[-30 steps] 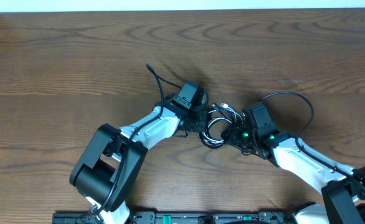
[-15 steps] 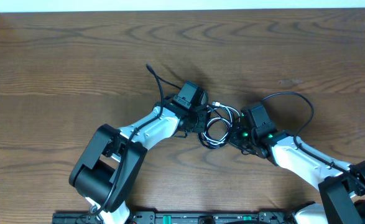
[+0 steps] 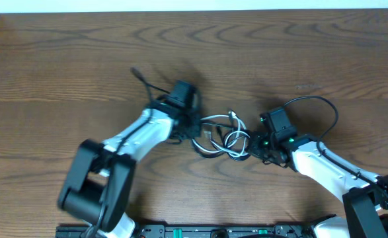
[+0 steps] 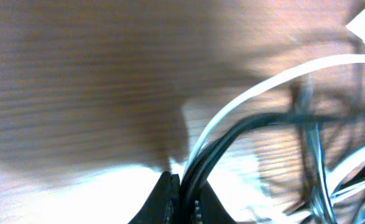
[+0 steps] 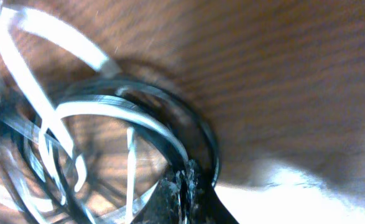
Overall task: Untangle cables
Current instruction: 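Pull the grippers apart, left gripper drawing its strand back-left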
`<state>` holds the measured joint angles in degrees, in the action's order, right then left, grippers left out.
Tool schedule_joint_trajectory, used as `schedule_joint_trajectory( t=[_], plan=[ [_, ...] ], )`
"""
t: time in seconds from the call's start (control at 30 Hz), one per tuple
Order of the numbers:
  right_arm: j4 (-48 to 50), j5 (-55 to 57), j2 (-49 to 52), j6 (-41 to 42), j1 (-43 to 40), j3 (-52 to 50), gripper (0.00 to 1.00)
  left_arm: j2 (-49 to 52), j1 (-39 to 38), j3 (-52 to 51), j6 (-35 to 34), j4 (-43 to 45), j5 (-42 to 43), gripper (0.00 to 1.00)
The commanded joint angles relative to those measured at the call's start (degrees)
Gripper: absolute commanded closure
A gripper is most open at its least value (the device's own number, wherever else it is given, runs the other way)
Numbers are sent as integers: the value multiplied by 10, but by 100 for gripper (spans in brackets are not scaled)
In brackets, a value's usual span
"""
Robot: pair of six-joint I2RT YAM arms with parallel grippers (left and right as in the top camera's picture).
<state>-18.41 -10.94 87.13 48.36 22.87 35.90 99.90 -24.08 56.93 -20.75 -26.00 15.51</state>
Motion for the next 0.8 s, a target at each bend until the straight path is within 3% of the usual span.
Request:
schedule_joint_trajectory(
  t=[0.0,0.2,0.43,0.77],
  plan=[
    [-18,69,8,-43,-36,-18,99,-58,40,-4,6,-18,-46,93],
    [-18,70,-34,-107,-74,-18,99,-126,65,-4,23,-38,-47,93],
    [-36,70,-157,-164,-129,-17,99,-186,71,-4,31,-44,-66,93],
    [-72,166,-273,-184,-161,-18,99,-297,74,-4,31,-54,-55,93]
  ],
)
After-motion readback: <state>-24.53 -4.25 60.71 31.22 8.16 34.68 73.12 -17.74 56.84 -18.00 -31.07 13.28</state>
